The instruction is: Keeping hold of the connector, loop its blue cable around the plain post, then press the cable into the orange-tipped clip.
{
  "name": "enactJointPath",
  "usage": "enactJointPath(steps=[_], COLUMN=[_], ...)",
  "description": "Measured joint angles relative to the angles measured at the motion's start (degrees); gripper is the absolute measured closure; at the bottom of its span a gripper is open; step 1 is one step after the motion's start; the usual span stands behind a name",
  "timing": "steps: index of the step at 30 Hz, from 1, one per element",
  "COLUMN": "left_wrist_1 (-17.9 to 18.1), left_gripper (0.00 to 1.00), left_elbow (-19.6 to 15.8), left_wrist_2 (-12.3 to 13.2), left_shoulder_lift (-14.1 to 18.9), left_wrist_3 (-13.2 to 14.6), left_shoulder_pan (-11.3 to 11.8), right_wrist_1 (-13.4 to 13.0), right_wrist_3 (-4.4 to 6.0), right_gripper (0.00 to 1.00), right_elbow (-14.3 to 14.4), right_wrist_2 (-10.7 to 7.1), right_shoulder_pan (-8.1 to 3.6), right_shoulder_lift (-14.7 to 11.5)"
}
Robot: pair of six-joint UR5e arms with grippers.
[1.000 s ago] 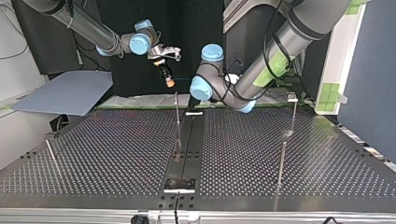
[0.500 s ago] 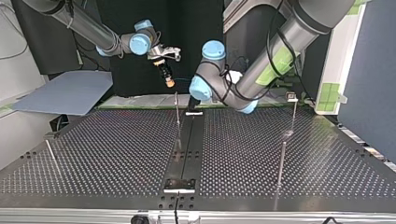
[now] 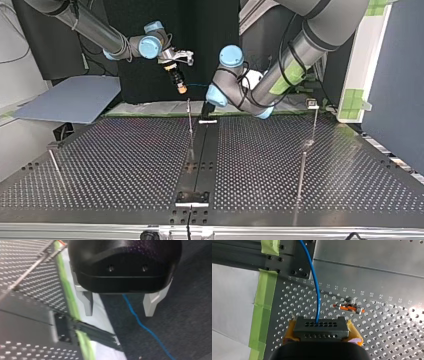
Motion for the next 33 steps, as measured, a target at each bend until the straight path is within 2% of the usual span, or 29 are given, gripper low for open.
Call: enactJointPath(steps=[9,17,26,33], left_wrist_1=[-4.48,-8.21,-4.40,-0.27], left_gripper=[0.00,0.00,0.00,0.00], left_elbow=[2.83,4.28,6.71,6.95], left_wrist_2=[3.66,8.24,13.39,17.55], left_shoulder_lift=[-2.39,-6.23,-6.79,-6.81], left_wrist_3=[-0.73,-4.63,-9.75,-13.92], left_shoulder_pan=[0.66,1.08,2.30,2.75], right_wrist_1=[-0.03,0.18,0.21,0.21], right_wrist_3=[-0.06,-0.19,-0.24,-0.24], right_gripper=[1.00,1.00,1.00,1.00], right_elbow=[0.02,0.02,0.02,0.02], right_wrist_2=[-0.03,-0.03,-0.03,-0.03], right_shoulder_pan=[0.16,0.32,0.36,0.41], right_shoulder_lift=[0.00,0.00,0.00,0.00])
